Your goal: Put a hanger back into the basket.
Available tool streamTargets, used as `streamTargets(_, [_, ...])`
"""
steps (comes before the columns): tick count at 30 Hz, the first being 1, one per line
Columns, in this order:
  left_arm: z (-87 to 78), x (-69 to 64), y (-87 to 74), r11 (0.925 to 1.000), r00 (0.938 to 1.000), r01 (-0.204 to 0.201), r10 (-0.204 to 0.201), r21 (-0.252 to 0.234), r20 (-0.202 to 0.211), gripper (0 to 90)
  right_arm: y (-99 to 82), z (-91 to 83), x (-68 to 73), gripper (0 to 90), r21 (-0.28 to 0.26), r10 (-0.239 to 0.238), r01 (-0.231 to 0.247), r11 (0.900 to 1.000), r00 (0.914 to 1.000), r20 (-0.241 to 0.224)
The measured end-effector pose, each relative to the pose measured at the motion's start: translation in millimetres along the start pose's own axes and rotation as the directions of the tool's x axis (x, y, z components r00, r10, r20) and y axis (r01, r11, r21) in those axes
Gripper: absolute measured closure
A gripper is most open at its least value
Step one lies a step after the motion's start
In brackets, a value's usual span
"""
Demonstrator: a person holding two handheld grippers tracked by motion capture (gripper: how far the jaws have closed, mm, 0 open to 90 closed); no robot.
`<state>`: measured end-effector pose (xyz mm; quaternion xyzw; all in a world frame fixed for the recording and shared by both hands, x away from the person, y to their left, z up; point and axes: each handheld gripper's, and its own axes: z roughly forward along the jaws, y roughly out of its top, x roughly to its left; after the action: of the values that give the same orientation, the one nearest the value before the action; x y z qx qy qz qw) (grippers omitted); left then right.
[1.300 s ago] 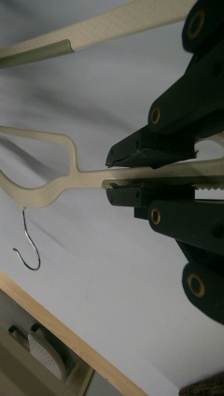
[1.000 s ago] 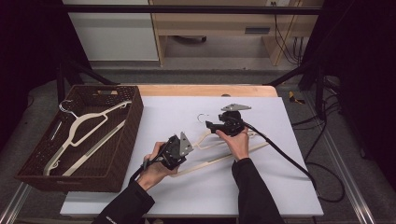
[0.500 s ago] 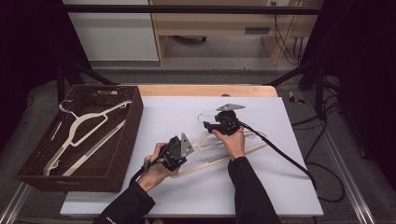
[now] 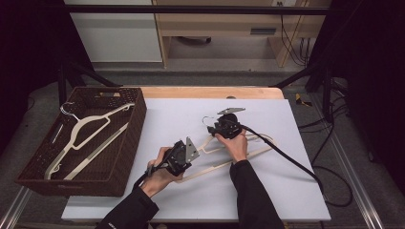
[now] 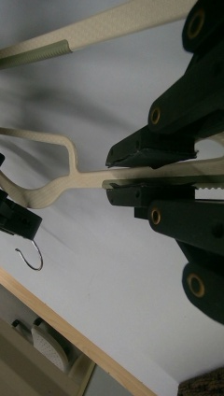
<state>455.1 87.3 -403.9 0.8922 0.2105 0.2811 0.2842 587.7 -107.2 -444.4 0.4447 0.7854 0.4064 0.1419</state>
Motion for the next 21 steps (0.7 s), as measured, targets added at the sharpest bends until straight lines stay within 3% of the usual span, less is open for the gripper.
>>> streamTargets(5, [1.3, -1.2, -0.5, 1.0, 1.0, 0.001, -0.001, 0.003, 0.004, 80.0, -2.4, 4.9, -0.6, 72.8, 0.024, 0.011, -0.011, 0.9997, 0.9999, -0.001])
streamTargets(8, [1.3, -1.5, -0.4, 1.0, 1.0, 0.002, -0.002, 0.002, 0.004, 80.0, -1.3, 4.6, -0.6, 82.4, 0.029, 0.033, -0.032, 0.999, 0.9991, -0.028])
streamTargets(15, [1.4, -4.8, -0.4, 1.0, 0.9999, -0.005, 0.005, 0.004, 0.012, 79.9, -0.8, 0.6, 0.2, 87.3, 0.033, 0.033, -0.033, 0.9989, 0.9994, -0.012])
streamTargets(21, [-0.6, -5.8, -0.7, 0.9999, 0.9992, 0.014, -0.014, -0.001, 0.036, 79.6, -1.2, -3.7, 2.5, 87.9, 0.023, 0.029, -0.029, 0.9993, 0.9996, -0.004])
